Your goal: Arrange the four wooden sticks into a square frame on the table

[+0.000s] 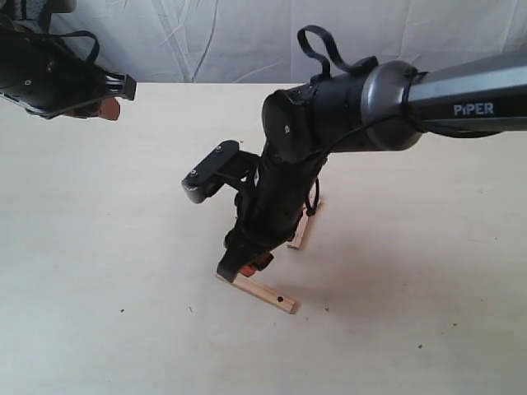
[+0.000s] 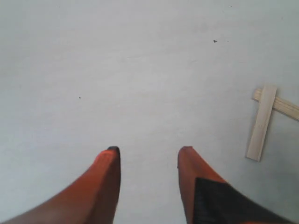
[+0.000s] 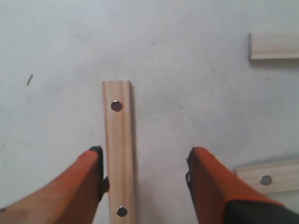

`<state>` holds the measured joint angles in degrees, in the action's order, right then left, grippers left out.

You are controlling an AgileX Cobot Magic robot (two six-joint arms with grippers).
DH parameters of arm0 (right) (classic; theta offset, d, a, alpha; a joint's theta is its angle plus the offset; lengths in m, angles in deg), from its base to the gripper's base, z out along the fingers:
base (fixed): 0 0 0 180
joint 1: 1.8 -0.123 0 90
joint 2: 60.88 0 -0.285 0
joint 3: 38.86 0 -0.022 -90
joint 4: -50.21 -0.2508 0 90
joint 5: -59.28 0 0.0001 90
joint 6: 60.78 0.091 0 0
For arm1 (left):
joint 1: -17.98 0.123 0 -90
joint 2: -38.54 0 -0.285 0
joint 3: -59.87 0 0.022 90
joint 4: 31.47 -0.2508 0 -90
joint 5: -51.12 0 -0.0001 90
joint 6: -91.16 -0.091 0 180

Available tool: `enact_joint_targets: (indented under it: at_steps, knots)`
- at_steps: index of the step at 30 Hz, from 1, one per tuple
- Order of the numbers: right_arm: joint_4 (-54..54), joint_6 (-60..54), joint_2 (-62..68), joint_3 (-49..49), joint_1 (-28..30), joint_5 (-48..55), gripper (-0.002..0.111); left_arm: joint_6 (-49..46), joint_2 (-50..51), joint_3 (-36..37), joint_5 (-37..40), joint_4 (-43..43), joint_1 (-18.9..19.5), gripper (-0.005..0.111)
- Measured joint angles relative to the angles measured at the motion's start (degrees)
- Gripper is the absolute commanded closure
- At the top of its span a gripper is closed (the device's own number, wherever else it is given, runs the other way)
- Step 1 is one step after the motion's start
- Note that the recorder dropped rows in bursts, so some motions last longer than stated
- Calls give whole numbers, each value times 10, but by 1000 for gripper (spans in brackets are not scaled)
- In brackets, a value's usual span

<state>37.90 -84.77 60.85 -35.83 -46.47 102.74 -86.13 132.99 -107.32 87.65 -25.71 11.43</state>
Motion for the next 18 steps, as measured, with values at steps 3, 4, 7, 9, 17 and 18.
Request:
enact_joint_targets:
  at_steps: [3,4,7,9,17,18]
  knots:
    - [2,-8,10,1,-14,3,56,0,0,1,-11,2,0,67]
    - [2,-10,11,1,-20,3,56,0,0,1,-12,2,0,67]
    - [7,-11,16,1,-28,4,56,0,0,1,-15,3,0,67]
    - [10,-11,21,1,-28,4,56,0,0,2,-16,3,0,67]
    - [11,-11,45,1,-28,8,67,0,-2,2,-26,3,0,67]
    - [13,-11,47,1,-28,10,76,0,-2,2,-28,3,0,67]
